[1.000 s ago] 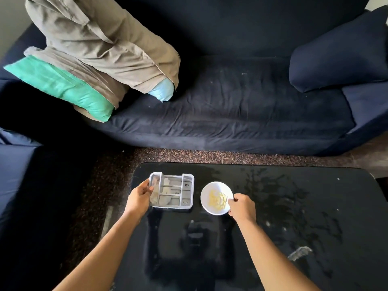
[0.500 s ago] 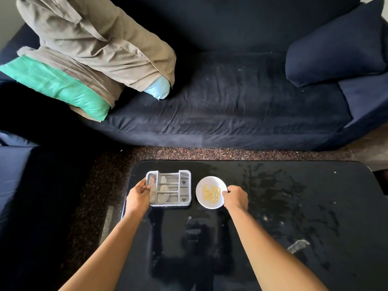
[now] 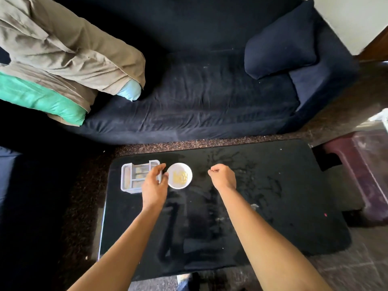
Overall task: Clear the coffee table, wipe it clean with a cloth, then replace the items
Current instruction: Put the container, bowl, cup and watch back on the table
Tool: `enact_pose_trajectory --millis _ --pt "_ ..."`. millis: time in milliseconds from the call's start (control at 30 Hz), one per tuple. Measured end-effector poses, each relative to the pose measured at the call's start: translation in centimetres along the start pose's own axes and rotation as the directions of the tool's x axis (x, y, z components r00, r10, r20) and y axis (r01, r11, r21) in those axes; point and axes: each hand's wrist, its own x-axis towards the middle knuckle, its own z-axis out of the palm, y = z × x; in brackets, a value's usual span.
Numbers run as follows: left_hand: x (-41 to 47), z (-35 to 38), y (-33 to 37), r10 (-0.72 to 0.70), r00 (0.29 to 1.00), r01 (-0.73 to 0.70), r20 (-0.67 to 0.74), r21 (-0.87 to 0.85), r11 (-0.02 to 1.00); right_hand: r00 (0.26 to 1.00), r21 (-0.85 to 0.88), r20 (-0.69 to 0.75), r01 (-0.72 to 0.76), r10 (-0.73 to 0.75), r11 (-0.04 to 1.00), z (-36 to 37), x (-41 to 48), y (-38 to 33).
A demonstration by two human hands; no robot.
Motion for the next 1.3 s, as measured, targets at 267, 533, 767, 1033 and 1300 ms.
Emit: enact_pose_trajectory --millis 267,533,767,1033,1300 --pt "-7.4 15.8 11.1 0.131 0.961 -0.117 0.244 -0.073 0.99 0.972 0.181 -0.235 0.033 0.011 0.983 -16.8 -0.1 11.4" --pt "-18.9 39.2 20.1 0.201 0.872 -0.138 0.446 -0.169 0.976 0.916 0.171 -0.399 0.039 0.034 0.984 -36.5 5.4 29.8" --pt "-25.6 55.1 24.2 0.209 0.74 -0.211 0.64 -0.074 0.975 0.878 0.119 -0.478 0.027 0.033 0.993 -49.8 10.2 41.7" --pt "-26.4 64.6 23.3 0.156 0.587 -0.503 0.794 0.207 0.839 0.986 -0.25 -0.143 0.047 -0.086 0.967 -50.7 14.4 48.0" --pt "-25.6 67.7 22.4 0.22 0.627 -0.608 0.748 0.292 0.738 0.99 -0.515 -0.01 0.117 -0.142 0.849 -47.6 16.9 48.9"
